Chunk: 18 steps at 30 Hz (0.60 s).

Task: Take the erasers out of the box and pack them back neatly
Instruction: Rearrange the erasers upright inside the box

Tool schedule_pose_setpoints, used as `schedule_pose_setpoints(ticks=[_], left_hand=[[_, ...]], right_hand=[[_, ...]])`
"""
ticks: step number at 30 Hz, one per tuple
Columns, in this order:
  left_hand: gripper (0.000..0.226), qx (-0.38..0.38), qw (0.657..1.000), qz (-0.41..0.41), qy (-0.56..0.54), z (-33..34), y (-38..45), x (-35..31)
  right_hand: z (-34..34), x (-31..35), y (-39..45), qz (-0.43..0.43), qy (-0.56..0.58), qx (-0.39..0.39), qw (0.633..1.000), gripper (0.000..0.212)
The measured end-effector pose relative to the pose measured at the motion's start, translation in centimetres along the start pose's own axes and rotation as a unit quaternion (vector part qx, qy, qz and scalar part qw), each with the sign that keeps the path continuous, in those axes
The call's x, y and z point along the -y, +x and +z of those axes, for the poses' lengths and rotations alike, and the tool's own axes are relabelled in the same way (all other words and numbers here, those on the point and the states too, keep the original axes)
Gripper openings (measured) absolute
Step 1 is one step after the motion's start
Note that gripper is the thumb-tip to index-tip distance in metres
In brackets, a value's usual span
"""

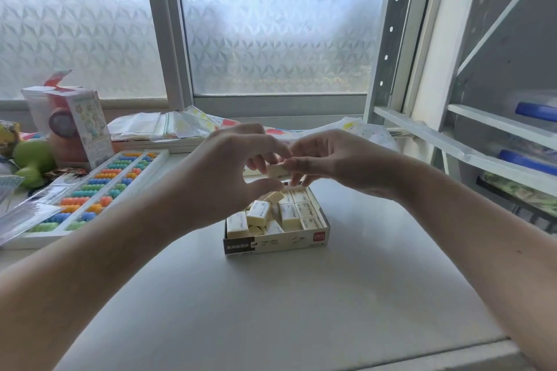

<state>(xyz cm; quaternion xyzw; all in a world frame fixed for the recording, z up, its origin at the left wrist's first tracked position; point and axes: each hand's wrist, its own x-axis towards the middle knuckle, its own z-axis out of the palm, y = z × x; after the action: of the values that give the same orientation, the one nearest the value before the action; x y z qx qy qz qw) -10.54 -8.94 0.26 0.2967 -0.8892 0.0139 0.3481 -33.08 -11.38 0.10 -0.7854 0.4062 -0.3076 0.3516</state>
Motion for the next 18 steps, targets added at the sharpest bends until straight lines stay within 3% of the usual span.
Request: schedule_pose_setpoints(ticks=[8,11,13,16,18], left_hand=[[0.041,-0.033,0.998,-0.040,-0.025,0.0,0.1,-0.5],[0.025,-0.014,0.996,-0.077,-0.035,-0.2,0.1,-0.5],[0.005,0.049,0.995,-0.075,-0.034,-0.6,0.0,-0.5],[0.014,0.184,0.980,-0.062,-0.039,-1.3,-0.6,-0.8],[0.016,0.240,0.968,-0.059,-0.039,-1.4,-0.7,-1.1]], right_hand=[[0.0,1.0,-0.3,0.009,-0.037,-0.003,0.999,0.035],[-0.5,1.3,-0.5,0.017,-0.050,0.011,0.999,0.026],[-1.0,1.6,-0.9,0.030,-0.068,0.058,0.996,0.022],[-1.2,2.0,-1.6,0.057,-0.083,0.159,0.982,0.025],[-1.0,2.0,-1.6,0.056,-0.083,0.180,0.979,0.023]])
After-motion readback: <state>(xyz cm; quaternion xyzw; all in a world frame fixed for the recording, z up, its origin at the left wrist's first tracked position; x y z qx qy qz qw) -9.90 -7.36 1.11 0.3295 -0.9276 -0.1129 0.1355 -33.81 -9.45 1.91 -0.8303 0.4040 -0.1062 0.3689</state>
